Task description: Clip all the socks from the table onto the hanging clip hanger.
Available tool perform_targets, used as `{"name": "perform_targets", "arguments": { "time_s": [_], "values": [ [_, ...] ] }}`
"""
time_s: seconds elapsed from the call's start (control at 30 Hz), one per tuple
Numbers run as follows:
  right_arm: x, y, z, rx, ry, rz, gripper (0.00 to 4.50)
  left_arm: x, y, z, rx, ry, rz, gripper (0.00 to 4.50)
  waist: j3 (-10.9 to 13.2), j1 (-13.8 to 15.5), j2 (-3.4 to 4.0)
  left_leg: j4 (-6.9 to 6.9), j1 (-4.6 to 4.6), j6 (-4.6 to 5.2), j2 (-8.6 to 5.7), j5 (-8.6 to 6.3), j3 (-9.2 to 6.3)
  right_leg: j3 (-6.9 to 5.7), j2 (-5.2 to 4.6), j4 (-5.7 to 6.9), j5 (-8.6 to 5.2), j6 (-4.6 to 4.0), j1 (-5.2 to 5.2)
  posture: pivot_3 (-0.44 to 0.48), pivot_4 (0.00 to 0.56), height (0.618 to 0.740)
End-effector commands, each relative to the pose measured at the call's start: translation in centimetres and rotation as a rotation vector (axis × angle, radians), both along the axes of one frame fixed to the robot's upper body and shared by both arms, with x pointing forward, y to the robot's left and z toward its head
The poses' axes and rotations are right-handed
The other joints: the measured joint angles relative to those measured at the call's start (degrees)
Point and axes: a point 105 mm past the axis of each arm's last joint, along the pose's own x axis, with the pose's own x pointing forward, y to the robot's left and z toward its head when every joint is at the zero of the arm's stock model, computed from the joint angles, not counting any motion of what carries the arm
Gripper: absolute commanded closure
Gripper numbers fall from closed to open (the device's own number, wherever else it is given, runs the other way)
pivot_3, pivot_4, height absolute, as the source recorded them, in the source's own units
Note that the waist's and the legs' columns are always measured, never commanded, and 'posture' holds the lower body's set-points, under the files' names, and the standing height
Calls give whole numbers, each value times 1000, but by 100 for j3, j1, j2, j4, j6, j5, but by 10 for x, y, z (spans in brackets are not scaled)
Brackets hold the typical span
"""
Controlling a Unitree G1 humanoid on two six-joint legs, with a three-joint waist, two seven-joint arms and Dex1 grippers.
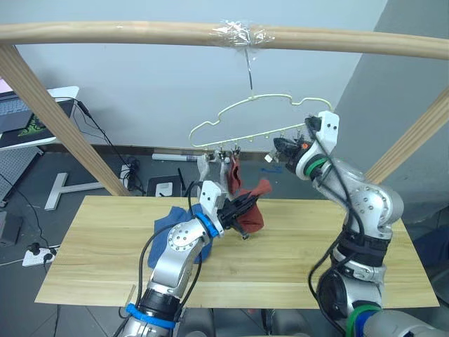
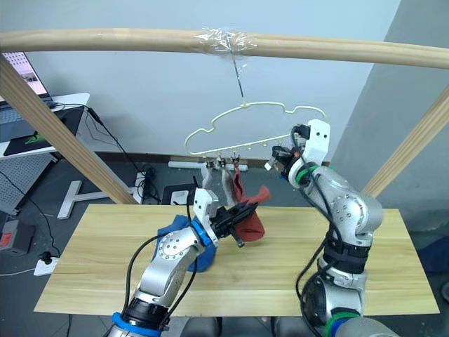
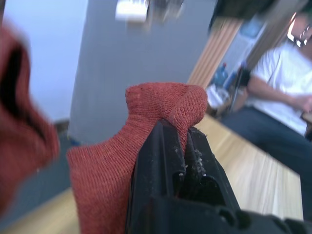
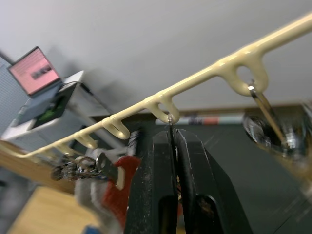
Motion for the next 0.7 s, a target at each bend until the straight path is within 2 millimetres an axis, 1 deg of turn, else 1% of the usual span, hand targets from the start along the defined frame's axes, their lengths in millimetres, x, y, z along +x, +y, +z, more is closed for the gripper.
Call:
{"name": "perform_targets", "arguments": {
  "time_s": [0.03,0.17,0.3,0.47,0.63,0.7],
  "values": [
    [-4,-13,0,64,77,-42,4500,-2,-3,19,-45,-62,19,4481,0,-2,0,1,1,0,0,0,-2,-2,0,0,0,0,2,93,163,740],
    [-9,-7,-1,108,133,-18,4500,9,-10,34,-90,-124,99,4481,0,5,1,2,-2,0,-2,0,-10,-10,-1,-4,0,0,4,93,162,740],
    [-12,-7,-5,129,166,-14,4500,9,-14,32,-84,-126,87,4481,-1,-5,2,-3,1,1,-3,0,-15,-12,-2,-6,0,0,7,91,163,740],
    [-12,-6,-4,152,170,-13,4500,12,-14,31,-86,-124,86,4481,-1,1,1,-4,-4,1,-4,0,-36,-33,-2,-8,0,0,12,84,162,740],
    [-11,-4,-1,192,175,-15,4500,8,-23,32,-37,-200,46,4481,-1,3,2,-2,-4,0,-4,0,-52,-52,-3,-8,0,0,21,80,163,740],
    [-11,-2,0,199,173,-10,4500,9,-24,34,-55,-199,55,4481,-1,3,2,-2,-4,0,-4,0,-56,-55,-3,-8,0,0,22,74,163,740]
  ]
}}
